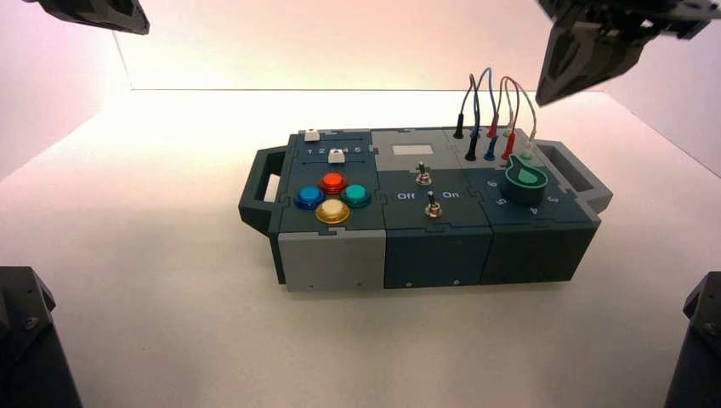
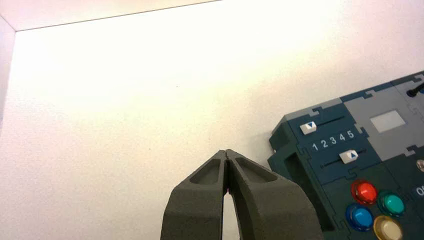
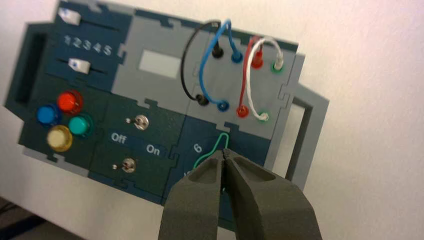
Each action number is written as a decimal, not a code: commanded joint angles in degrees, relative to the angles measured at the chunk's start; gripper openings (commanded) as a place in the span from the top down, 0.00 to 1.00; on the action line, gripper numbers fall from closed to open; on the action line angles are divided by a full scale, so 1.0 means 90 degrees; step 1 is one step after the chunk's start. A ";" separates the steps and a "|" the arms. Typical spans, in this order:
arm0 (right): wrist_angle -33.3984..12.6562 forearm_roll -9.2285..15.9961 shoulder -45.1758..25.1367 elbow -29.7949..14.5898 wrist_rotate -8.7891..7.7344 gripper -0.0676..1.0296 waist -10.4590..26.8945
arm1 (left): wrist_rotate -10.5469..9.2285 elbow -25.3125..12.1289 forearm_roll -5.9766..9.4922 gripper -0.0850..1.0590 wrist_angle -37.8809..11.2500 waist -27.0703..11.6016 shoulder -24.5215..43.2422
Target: Turn the knob to position 4.
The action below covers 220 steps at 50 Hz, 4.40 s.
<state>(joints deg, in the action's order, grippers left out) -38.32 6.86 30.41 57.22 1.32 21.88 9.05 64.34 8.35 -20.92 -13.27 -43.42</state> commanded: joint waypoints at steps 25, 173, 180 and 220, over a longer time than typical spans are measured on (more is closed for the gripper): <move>-0.0254 0.0156 -0.0752 -0.0430 -0.0029 0.96 0.0371 | 0.0010 -0.0264 0.0010 0.95 -0.0049 -0.0068 0.0020; -0.0664 -0.0381 -0.2393 -0.1006 -0.0078 0.96 -0.0166 | 0.0010 -0.0244 0.0010 0.95 -0.0156 -0.0068 -0.0410; -0.0723 -0.0391 -0.2266 -0.0947 -0.0088 0.96 -0.0166 | 0.0000 -0.0244 0.0010 0.95 -0.0156 -0.0078 -0.0410; -0.1523 -0.0547 -0.2139 -0.0937 -0.0225 0.96 -0.0166 | 0.0010 -0.0225 0.0010 0.95 -0.0146 -0.0068 -0.0547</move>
<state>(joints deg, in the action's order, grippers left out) -51.42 2.20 10.28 50.19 -0.35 20.65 9.05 63.81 8.35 -22.68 -13.62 -48.16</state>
